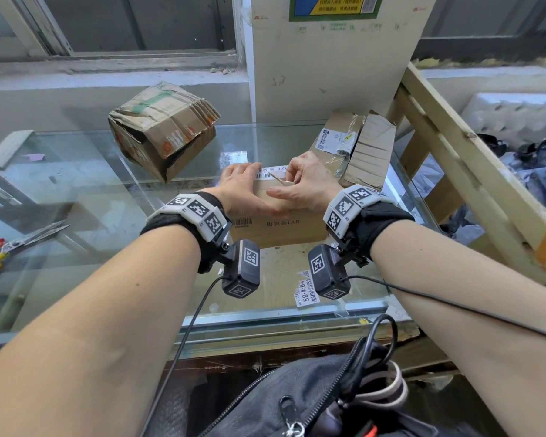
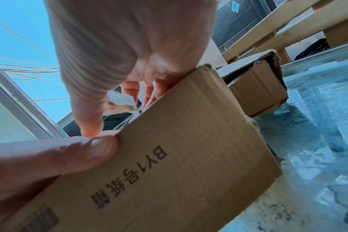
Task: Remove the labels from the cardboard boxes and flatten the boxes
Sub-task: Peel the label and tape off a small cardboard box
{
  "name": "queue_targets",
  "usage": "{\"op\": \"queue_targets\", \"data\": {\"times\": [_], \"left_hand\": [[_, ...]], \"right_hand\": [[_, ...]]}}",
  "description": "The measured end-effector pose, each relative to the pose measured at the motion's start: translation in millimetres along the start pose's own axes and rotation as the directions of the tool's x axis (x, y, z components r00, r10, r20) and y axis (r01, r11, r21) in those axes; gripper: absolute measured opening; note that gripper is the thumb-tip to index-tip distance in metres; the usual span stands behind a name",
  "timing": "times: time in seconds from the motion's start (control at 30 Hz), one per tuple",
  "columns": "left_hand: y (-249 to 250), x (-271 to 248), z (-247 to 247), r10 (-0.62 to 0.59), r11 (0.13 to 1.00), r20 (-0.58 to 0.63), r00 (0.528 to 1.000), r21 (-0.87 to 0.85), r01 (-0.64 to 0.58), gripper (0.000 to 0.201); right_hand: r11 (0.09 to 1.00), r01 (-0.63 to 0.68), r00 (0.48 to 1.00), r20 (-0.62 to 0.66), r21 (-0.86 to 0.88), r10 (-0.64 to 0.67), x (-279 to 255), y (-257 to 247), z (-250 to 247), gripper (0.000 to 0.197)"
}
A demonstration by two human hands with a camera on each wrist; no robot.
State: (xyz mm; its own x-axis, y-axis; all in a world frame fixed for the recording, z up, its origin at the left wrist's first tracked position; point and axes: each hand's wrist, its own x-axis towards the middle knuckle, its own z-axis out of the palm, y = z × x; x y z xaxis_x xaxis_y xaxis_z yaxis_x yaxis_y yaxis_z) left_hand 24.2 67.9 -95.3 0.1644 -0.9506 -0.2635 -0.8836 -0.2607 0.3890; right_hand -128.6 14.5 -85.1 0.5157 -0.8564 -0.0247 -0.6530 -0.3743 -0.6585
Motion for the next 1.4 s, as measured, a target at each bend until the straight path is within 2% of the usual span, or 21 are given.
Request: {"op": "queue_targets", "data": {"times": [0.23, 0.37, 0.43, 0.53, 0.67, 0.8, 0.9, 0.97, 1.07, 1.13, 1.27, 1.4], "left_hand": [[2.2, -3.7, 2.3, -0.027, 0.999, -0.004, 1.0, -0.018, 0.027, 0.121], [2.3, -5.1, 1.0, -0.036, 0.998, -0.003, 0.999, -0.049, 0.036, 0.118], [5.3, -10.3, -6.1, -0.022, 0.993, 0.031, 0.999, -0.117, 0.025, 0.105], [5.6, -10.0, -13.5, -0.021, 0.931, 0.08, 0.997, -0.361, 0.049, 0.076], [10.7, -11.5, -16.6, -0.059, 0.811, 0.12, 0.991, -0.573, 0.117, 0.065], [9.0, -7.9, -11.6, -0.013, 0.785, 0.096, 0.995, -0.616, 0.07, 0.039], [5.2, -9.4, -12.9, -0.039, 0.748, 0.132, 0.99, -0.653, 0.117, 0.027], [6.2, -11.1, -14.0, -0.059, 0.716, 0.144, 0.988, -0.684, 0.143, 0.022], [10.8, -11.8, -12.2, -0.076, 0.728, 0.125, 0.989, -0.671, 0.141, 0.017], [11.6, -10.3, -11.4, -0.105, 0.718, 0.112, 0.988, -0.679, 0.153, 0.015], [12.9, -6.0, -9.7, -0.145, 0.705, 0.107, 0.984, -0.687, 0.178, 0.013], [12.8, -6.1, -8.2, -0.15, 0.686, 0.088, 0.985, -0.707, 0.168, 0.009]], "right_hand": [[0.997, -0.017, 1.0, 0.025, -0.071, 0.018, -1.2, -4.8, 3.0, 0.046], [0.998, -0.023, 1.0, 0.0, -0.057, 0.023, 0.6, -2.8, 4.5, 0.041], [0.999, -0.018, 1.0, -0.01, -0.041, 0.018, 1.2, 0.1, 3.4, 0.033], [0.999, -0.002, 1.0, -0.006, -0.052, 0.001, 0.6, 4.1, 1.3, 0.021], [0.993, 0.03, 0.999, -0.032, -0.111, -0.034, -0.9, 5.0, 3.2, 0.016], [0.99, 0.047, 0.998, -0.036, -0.13, -0.052, -2.6, 5.0, 4.4, 0.018], [0.995, 0.049, 0.998, -0.03, -0.082, -0.052, -1.8, 5.7, 2.7, 0.021], [0.999, 0.031, 1.0, -0.006, 0.02, -0.031, -2.1, 6.3, -0.1, 0.031], [0.976, -0.028, 0.999, 0.04, 0.217, 0.02, -5.1, 6.7, -7.0, 0.047], [0.963, -0.057, 0.998, 0.031, 0.265, 0.051, -4.0, 8.4, -10.4, 0.05], [0.986, -0.02, 0.999, -0.03, 0.168, 0.025, 0.4, 13.5, -10.7, 0.033], [0.999, -0.025, 0.999, -0.024, 0.046, 0.026, 4.8, 4.9, -16.5, 0.027]]}}
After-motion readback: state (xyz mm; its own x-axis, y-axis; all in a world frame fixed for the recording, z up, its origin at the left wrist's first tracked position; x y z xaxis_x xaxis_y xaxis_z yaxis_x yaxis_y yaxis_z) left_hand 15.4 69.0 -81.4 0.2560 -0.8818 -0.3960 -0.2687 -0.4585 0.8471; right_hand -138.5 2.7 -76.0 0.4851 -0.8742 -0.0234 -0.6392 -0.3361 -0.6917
